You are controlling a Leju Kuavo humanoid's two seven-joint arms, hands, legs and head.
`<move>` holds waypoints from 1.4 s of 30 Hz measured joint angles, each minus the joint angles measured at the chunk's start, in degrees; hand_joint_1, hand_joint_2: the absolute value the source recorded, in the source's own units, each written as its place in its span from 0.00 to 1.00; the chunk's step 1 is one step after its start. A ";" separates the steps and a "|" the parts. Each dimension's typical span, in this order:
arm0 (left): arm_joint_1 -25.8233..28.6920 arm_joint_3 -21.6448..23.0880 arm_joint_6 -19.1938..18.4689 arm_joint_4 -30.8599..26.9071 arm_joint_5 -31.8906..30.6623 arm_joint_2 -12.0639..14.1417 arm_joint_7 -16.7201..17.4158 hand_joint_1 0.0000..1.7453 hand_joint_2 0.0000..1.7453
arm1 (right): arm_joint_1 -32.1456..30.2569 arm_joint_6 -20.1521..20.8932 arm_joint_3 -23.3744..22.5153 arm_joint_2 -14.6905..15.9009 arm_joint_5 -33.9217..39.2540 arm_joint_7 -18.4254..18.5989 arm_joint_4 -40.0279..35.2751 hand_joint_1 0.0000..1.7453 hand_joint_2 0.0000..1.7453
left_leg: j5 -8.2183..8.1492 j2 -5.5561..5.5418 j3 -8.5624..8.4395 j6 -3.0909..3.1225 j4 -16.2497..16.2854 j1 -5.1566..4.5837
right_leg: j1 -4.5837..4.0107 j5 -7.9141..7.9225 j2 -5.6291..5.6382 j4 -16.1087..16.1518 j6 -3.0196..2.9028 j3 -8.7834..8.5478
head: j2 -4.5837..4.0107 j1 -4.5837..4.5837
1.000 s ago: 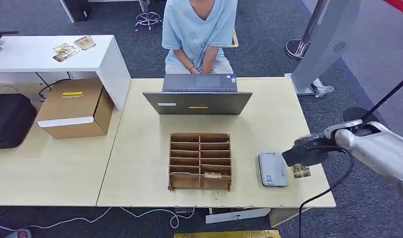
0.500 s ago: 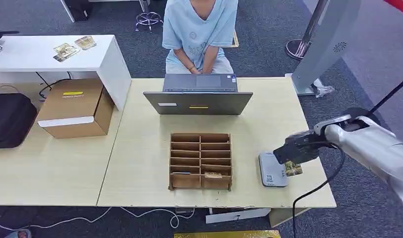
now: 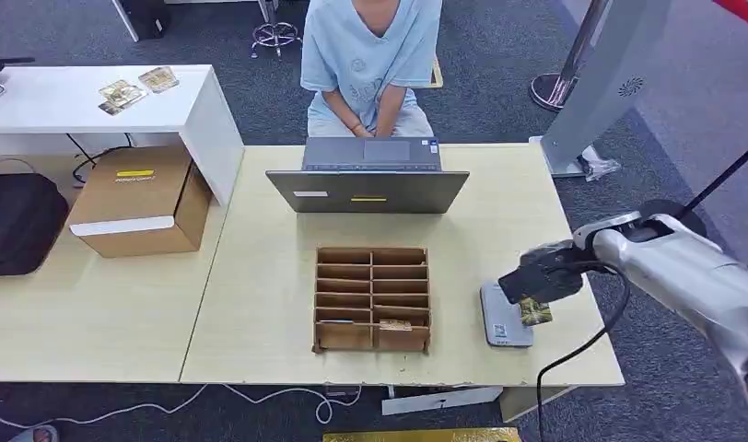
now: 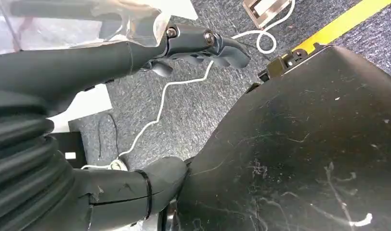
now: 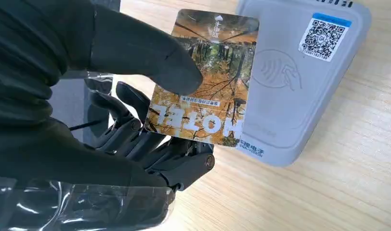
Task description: Pass the card to the sensor for recognition and then transmit it.
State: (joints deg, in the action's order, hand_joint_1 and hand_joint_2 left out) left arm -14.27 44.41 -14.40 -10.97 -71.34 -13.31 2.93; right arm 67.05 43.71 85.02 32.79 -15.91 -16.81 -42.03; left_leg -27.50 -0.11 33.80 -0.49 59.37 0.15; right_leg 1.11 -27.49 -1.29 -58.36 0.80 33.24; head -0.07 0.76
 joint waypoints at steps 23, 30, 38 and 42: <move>0.28 -2.49 0.63 0.00 2.27 0.15 1.25 0.00 1.00 | -1.12 -1.22 1.18 -3.85 1.07 -1.44 3.52 1.00 1.00 | 0.00 -0.01 -0.01 0.00 0.00 0.00 | 0.00 0.00 0.00 0.00 0.00 0.00 | 0.00 0.00; 0.43 -3.59 1.11 0.00 2.95 0.28 1.99 0.00 1.00 | -1.88 -1.82 1.64 -4.48 1.13 -2.19 4.68 1.00 1.00 | 0.00 -0.01 -0.02 0.00 0.00 0.00 | 0.00 0.00 0.00 0.00 0.00 0.00 | 0.00 0.00; 0.56 -4.22 1.53 0.00 3.50 0.39 2.19 0.00 1.00 | -3.88 -3.19 1.68 -4.48 1.46 -1.88 5.29 1.00 1.00 | 0.00 0.00 -0.01 0.00 0.00 0.00 | 0.00 0.00 0.01 0.01 0.00 0.00 | 0.00 0.00; 0.68 -4.90 1.88 0.00 3.69 0.39 2.36 0.00 1.00 | -5.21 -5.03 1.55 -4.76 1.46 -1.90 5.99 1.00 1.00 | 0.00 -0.01 -0.02 0.00 -0.01 0.00 | 0.00 0.00 0.01 0.01 0.00 0.00 | 0.00 0.00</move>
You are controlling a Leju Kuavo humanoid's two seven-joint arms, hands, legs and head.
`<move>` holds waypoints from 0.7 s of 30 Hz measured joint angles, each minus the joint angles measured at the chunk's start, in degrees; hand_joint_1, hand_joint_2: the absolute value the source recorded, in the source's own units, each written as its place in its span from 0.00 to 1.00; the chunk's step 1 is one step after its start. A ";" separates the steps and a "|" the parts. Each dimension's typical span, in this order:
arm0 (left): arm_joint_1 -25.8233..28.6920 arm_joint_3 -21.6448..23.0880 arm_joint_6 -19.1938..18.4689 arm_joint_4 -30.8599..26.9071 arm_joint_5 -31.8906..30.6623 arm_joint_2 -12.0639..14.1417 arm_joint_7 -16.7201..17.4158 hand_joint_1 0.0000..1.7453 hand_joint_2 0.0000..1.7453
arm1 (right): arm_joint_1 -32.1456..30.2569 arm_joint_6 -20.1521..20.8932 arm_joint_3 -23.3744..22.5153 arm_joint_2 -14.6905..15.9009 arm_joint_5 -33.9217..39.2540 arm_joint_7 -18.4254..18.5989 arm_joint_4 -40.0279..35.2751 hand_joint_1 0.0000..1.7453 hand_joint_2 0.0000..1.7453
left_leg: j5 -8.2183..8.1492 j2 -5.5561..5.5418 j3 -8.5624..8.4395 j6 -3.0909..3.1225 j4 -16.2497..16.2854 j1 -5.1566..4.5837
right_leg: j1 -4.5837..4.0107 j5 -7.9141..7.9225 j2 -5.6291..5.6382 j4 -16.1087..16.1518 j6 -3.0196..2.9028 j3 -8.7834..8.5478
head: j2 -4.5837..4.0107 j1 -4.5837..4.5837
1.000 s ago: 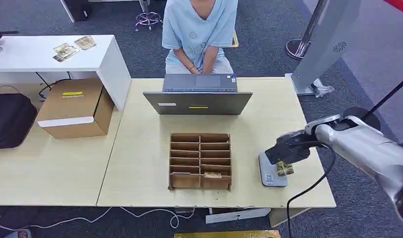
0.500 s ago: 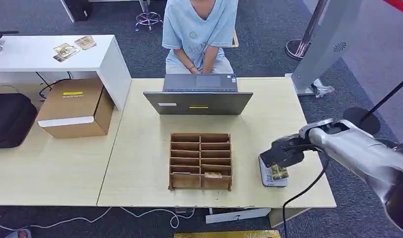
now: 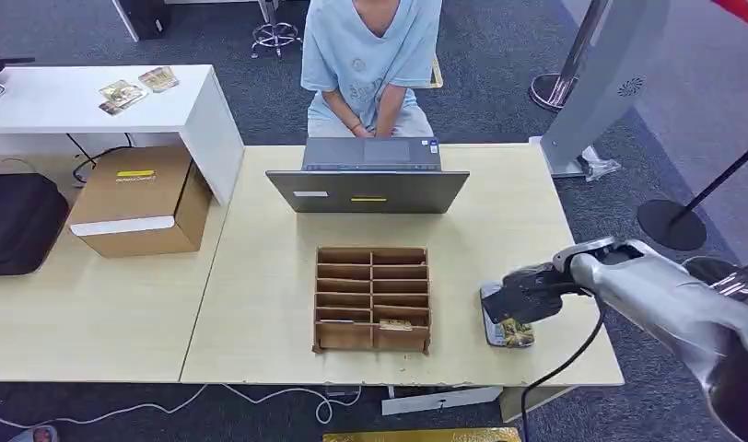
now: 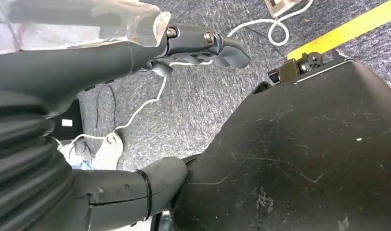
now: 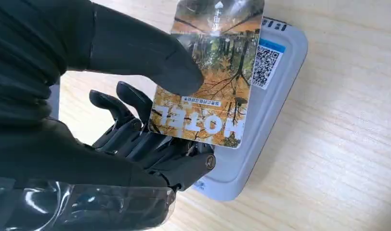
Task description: Pass the card to the sensor for recognition and then transmit it.
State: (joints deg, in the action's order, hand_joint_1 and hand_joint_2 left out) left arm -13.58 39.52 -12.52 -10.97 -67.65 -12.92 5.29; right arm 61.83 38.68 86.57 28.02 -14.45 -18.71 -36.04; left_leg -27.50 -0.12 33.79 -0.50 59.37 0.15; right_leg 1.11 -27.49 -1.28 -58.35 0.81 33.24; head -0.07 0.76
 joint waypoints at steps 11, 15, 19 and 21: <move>0.19 -0.52 0.39 0.00 0.55 0.02 0.70 0.00 1.00 | -1.50 -2.53 -1.60 -0.06 -0.24 -0.28 1.24 1.00 1.00 | 0.00 0.05 -0.21 0.00 0.00 0.00 | 0.00 0.01 0.05 0.04 0.00 -0.18 | 0.00 0.00; 0.27 -1.16 0.55 0.00 0.81 0.07 0.74 0.00 1.00 | -2.03 -3.12 -2.25 0.00 -0.24 0.02 1.24 1.00 1.00 | 0.00 0.07 -0.32 0.00 0.00 0.00 | 0.00 0.01 0.08 0.05 0.00 -0.28 | 0.00 0.00; 0.35 -1.40 0.68 0.00 1.11 0.11 0.83 0.00 1.00 | -2.31 -3.36 -2.71 0.24 -0.26 0.18 1.24 1.00 1.00 | -0.01 0.08 -0.37 0.01 0.00 0.00 | 0.00 0.01 0.10 0.05 0.00 -0.32 | 0.00 0.00; 0.46 -1.90 0.98 0.00 1.40 0.22 0.85 0.00 1.00 | -2.47 -3.36 -2.95 0.46 -0.24 0.18 1.20 1.00 1.00 | -0.01 0.08 -0.39 0.01 0.00 0.00 | 0.00 0.01 0.09 0.05 0.00 -0.36 | 0.00 0.00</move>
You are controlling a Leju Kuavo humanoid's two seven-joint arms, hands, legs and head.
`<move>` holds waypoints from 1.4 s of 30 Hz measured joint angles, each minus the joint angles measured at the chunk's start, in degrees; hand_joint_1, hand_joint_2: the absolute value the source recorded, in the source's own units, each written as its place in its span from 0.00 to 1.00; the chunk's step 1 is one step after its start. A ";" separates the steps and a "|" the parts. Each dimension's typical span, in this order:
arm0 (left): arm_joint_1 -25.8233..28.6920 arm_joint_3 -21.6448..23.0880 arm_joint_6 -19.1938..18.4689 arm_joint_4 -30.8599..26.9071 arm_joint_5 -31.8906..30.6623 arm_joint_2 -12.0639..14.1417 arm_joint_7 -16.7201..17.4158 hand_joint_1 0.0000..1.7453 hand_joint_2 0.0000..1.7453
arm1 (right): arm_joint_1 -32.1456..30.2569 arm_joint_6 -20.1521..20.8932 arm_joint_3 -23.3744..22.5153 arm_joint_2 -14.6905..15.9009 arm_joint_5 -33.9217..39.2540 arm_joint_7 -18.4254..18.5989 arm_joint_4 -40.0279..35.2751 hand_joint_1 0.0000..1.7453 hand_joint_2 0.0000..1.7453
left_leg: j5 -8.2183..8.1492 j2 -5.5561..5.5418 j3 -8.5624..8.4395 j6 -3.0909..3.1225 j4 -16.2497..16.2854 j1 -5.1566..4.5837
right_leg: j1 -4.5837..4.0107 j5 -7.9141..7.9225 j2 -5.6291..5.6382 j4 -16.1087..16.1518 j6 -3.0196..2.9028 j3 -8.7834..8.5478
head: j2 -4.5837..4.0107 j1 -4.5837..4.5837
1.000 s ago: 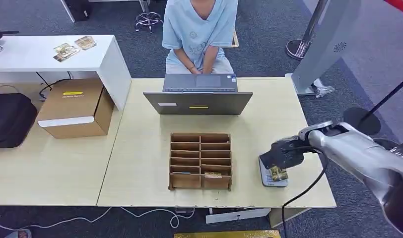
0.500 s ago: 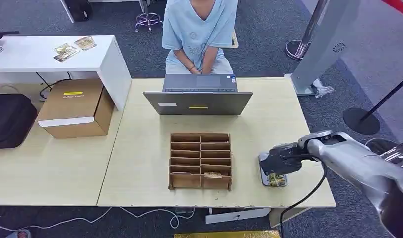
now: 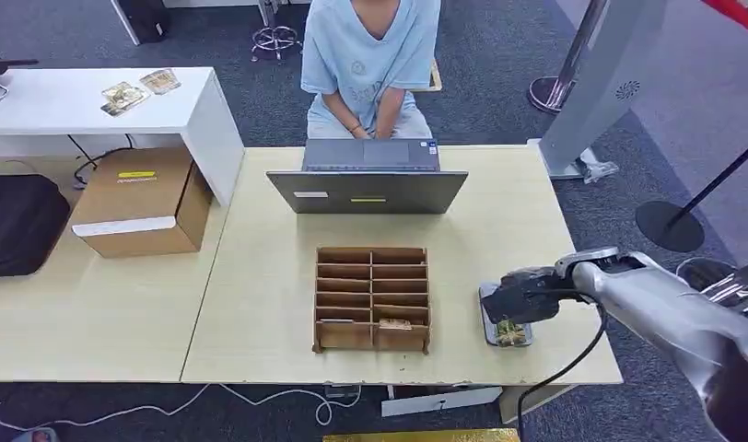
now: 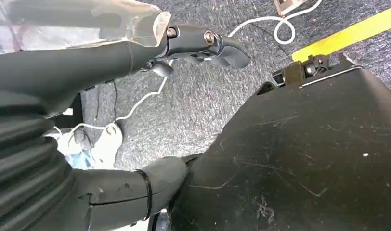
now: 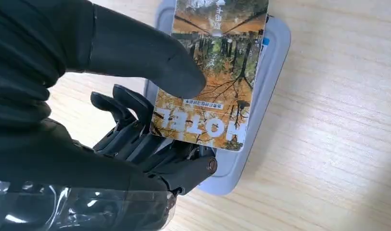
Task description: Pass the card to the sensor for recognition and then transmit it.
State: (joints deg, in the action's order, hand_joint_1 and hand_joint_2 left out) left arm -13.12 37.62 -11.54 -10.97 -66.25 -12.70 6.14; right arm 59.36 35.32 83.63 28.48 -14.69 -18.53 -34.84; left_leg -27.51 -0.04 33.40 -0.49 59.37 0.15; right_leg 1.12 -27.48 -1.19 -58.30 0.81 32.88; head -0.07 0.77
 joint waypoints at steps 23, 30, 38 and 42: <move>0.76 -4.09 2.41 0.00 2.80 0.35 1.90 0.00 1.00 | -0.45 -0.80 -10.73 9.57 1.86 2.45 -7.93 1.00 1.00 | -0.02 -0.06 0.11 0.02 0.00 -0.05 | 0.04 -0.01 -0.06 0.02 0.04 0.05 | 0.00 -0.02; 1.00 -4.96 3.19 0.00 3.28 0.35 2.21 0.00 1.00 | -2.81 -11.22 -16.57 11.26 0.55 4.92 -10.56 1.00 1.00 | -0.03 -0.06 0.11 0.04 0.00 -0.05 | 0.04 -0.02 -0.06 0.02 0.05 0.05 | 0.00 0.00; 1.16 -5.97 3.59 0.00 3.02 0.29 2.91 0.00 1.00 | -8.61 -21.47 -28.93 9.46 -11.13 8.02 -12.90 1.00 1.00 | -0.03 -0.11 0.24 0.04 -0.05 -0.04 | 0.03 -0.03 -0.12 -0.01 0.05 0.05 | 0.00 0.00; 1.17 -6.76 3.63 0.00 2.98 0.26 2.93 0.00 1.00 | -10.22 -28.02 -36.60 4.74 -19.46 9.57 -12.79 1.00 1.00 | -0.02 0.00 0.15 0.04 -0.05 -0.04 | 0.03 -0.03 0.01 -0.01 0.04 0.11 | 0.00 -0.02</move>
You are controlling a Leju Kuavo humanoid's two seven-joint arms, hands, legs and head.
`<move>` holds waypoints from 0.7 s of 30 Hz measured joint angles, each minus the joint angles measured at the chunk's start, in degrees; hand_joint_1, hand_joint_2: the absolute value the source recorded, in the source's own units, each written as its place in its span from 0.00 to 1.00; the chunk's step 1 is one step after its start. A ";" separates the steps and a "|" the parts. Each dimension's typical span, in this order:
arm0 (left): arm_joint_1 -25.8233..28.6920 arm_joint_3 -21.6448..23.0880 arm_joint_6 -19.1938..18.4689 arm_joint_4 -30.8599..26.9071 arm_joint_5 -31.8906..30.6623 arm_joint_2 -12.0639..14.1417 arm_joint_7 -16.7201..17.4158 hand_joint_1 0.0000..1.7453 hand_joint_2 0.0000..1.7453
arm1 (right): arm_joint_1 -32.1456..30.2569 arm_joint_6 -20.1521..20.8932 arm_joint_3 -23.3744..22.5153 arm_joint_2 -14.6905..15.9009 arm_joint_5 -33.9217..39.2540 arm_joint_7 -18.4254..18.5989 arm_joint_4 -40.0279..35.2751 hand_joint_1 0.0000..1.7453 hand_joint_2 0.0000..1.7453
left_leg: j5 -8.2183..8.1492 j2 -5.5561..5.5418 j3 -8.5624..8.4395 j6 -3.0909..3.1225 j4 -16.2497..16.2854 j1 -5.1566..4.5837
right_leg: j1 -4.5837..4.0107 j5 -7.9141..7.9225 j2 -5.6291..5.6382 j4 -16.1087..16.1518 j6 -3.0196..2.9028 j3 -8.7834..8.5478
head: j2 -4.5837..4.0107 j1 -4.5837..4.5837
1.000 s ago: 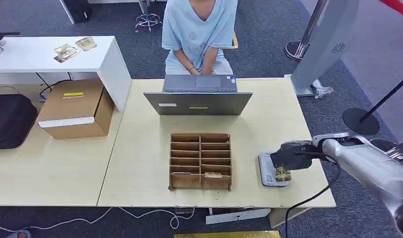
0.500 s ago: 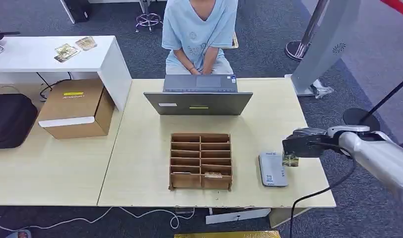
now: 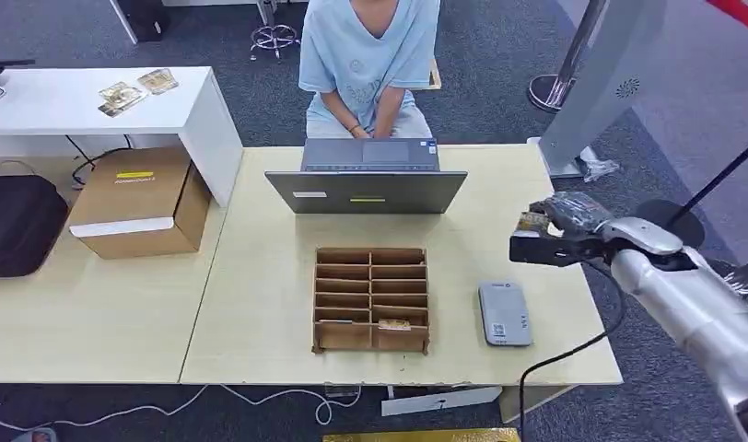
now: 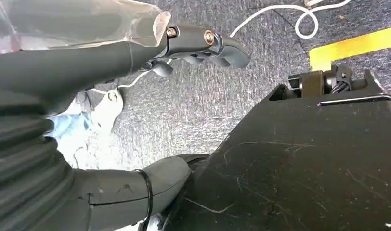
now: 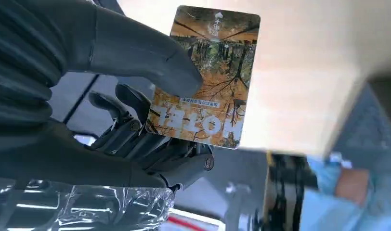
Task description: Pass the card to the sensor for recognition and then transmit it.
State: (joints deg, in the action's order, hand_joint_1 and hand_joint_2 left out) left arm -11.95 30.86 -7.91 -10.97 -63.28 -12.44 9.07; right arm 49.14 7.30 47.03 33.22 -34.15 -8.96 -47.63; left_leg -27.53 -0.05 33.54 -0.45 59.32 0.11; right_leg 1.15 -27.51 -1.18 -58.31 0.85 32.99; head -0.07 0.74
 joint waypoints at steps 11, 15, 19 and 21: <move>0.32 -1.81 1.16 0.00 -0.37 -0.02 0.00 0.00 1.00 | -1.67 -13.43 -14.60 -10.46 -8.63 2.14 0.57 1.00 1.00 | 0.02 -0.08 0.04 -0.03 0.00 0.01 | 0.00 -0.01 -0.10 -0.01 0.00 0.01 | 0.00 0.02; 0.39 -2.21 1.36 0.00 -0.74 -0.07 0.00 0.00 1.00 | -3.33 -18.41 -19.39 -12.78 -10.61 2.69 -0.59 1.00 1.00 | 0.01 -0.12 0.07 -0.03 0.00 0.00 | 0.01 -0.02 -0.14 0.00 0.00 0.01 | 0.00 0.02; 0.48 -2.62 1.73 0.00 -0.87 -0.11 0.00 0.00 1.00 | -3.85 -22.35 -23.16 -13.89 -13.34 2.82 -1.09 1.00 1.00 | 0.01 -0.13 0.07 -0.02 0.00 -0.01 | 0.02 -0.02 -0.14 0.02 0.00 0.01 | 0.00 0.02; 0.52 -2.93 1.79 0.00 -0.87 -0.11 0.00 0.00 1.00 | -3.84 -24.25 -24.36 -14.20 -15.00 2.84 -1.09 1.00 1.00 | 0.01 -0.13 0.07 -0.02 0.00 -0.01 | 0.02 -0.01 -0.14 0.01 0.00 0.00 | 0.00 0.02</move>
State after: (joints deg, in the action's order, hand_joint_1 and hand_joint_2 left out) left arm -11.43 27.93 -6.12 -10.97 -64.15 -12.55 9.07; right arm 45.30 -16.95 22.67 19.02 -49.15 -6.12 -48.72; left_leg -27.52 -0.17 33.61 -0.47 59.32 0.10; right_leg 1.16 -27.52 -1.32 -58.29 0.85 33.00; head -0.07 0.77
